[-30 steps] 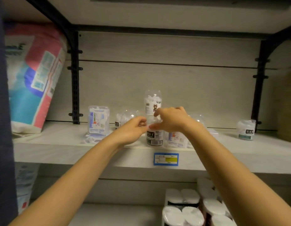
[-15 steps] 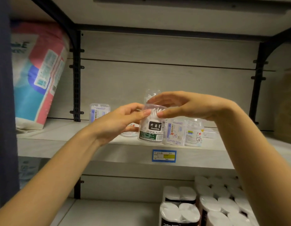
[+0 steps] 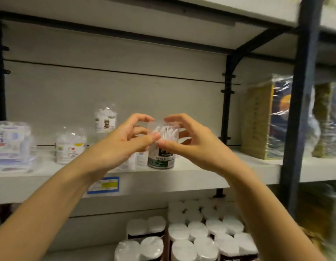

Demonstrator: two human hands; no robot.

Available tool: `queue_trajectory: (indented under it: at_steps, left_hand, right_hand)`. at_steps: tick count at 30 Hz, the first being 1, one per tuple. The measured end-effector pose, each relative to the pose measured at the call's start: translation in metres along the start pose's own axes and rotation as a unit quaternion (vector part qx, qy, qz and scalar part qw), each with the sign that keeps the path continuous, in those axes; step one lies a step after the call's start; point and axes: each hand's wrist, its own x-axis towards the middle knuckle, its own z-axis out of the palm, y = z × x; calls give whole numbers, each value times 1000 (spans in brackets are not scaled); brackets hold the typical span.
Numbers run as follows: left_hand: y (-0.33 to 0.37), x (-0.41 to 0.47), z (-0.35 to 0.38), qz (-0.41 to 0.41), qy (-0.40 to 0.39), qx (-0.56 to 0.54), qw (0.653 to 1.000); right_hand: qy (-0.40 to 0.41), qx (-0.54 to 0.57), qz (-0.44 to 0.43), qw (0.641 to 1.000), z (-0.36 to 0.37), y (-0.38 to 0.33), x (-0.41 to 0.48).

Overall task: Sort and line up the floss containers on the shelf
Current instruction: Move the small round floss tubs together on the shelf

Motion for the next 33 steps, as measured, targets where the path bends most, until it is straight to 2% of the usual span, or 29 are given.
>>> queue_trajectory:
  at_steps: [5,11,14,17,20,26,33]
  left_hand:
    - [3,60,80,15,4,-13,1000]
    - [0,133,156,-8,3,-10,1000]
    - [-7,165,172,-12,29,99,995]
    - [-19,192,180,-14,31,271,962]
    - [-36,215,190,-29,-5,365,931]
    - [-56,240,204,-65,-64,430,898]
    - [-57,237,190,-32,-71,460,885]
  right_hand:
    - [-11,-6,20,1000,-69,65,-8]
    - [-31,-33,58,997,-132,138,1]
    - [-33,-84,99,991,-147,172,10]
    - [-36,-133,155,978,-147,201,21]
    - [-47,-157,207,965,-141,223,30]
    - [-70,-171,260,948,-135,253,45]
    - [-83,-113,227,964,-128,272,55]
